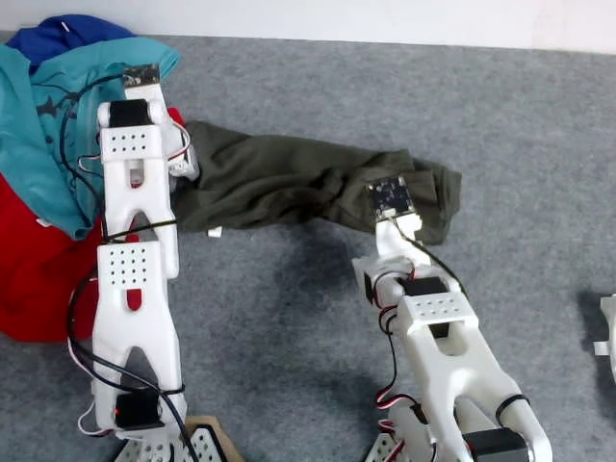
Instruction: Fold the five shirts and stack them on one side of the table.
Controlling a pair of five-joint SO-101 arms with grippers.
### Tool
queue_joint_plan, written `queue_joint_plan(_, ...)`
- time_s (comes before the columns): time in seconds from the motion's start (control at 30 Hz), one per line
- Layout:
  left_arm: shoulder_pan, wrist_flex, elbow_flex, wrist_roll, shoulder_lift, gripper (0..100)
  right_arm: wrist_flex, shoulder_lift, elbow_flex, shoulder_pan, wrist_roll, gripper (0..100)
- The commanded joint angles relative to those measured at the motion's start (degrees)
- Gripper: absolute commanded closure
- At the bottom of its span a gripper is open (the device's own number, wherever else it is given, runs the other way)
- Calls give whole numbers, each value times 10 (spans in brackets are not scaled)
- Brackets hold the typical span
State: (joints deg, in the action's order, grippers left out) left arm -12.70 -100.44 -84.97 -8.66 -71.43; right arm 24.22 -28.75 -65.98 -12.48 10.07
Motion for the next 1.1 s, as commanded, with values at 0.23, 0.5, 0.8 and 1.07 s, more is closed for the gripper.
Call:
queue_joint_plan(0.23, -2, -6, 7, 0, 149, 807, -11, -6, 2, -10, 9, 985)
queue_joint_plan(0.5, 8, -6, 9, 0, 95, 807, -11, -6, 2, -10, 9, 985)
queue_joint_plan(0.8, 49, -4, 6, 1, 15, 807, -11, -6, 2, -11, 9, 985)
queue_joint_plan(1.07, 46, 29, 5, 1, -47, 807, -11, -6, 2, -11, 9, 985)
